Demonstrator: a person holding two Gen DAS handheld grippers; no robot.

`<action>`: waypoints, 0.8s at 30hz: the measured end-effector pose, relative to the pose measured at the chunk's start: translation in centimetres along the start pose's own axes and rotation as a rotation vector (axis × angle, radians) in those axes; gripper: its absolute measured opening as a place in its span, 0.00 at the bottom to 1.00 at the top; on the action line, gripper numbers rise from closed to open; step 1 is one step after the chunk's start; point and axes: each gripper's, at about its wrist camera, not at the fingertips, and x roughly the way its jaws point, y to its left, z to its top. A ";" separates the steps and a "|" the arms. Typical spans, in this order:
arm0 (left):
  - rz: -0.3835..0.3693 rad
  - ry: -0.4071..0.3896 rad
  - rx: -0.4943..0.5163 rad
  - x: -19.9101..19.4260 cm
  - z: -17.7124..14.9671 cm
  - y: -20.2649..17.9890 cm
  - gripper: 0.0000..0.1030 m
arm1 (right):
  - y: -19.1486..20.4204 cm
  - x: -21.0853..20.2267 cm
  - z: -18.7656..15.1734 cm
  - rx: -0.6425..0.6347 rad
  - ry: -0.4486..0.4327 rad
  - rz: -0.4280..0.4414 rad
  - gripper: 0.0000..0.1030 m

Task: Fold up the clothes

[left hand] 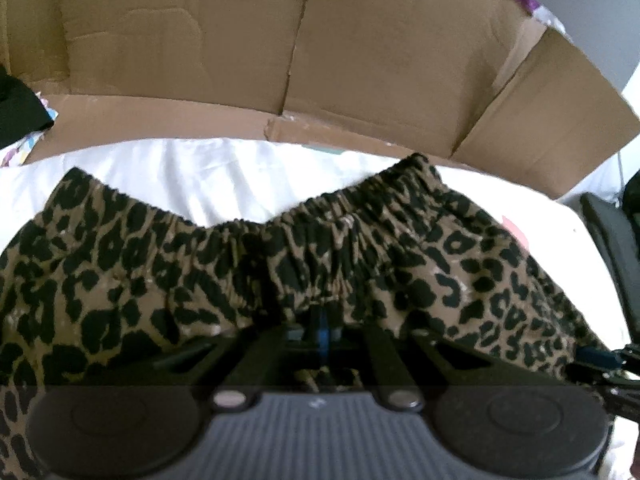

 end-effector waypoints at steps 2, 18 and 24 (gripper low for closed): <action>-0.009 -0.017 0.014 -1.2 -0.4 0.2 0.08 | -0.8 -0.4 -0.4 0.014 0.001 -0.006 0.38; -0.045 0.022 0.132 -2.7 -6.1 -1.5 0.17 | -2.3 -2.6 -2.6 0.009 0.018 -0.056 0.37; -0.070 0.023 0.109 -5.1 -7.4 -1.0 0.18 | -3.1 -3.6 -2.8 0.064 0.027 -0.094 0.37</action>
